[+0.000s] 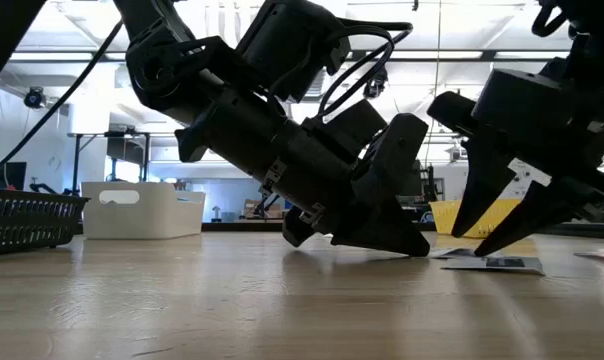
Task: Pick & Place First Aid Supplies
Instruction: Put the green bandage pack into the black bin
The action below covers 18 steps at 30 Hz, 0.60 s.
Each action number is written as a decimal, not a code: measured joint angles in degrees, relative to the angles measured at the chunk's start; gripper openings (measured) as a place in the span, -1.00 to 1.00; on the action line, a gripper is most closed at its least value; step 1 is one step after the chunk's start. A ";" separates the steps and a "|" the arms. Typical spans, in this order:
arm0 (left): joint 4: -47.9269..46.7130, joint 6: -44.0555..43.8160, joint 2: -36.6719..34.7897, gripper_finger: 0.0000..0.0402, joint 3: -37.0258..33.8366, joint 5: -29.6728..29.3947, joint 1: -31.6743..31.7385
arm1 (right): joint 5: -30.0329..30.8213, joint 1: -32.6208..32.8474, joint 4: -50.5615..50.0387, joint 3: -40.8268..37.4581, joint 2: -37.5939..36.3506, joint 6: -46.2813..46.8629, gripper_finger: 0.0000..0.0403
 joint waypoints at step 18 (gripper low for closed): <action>-0.32 -1.05 0.17 -1.00 1.27 2.47 0.17 | 0.69 -0.11 -0.23 0.35 -0.13 1.13 -0.78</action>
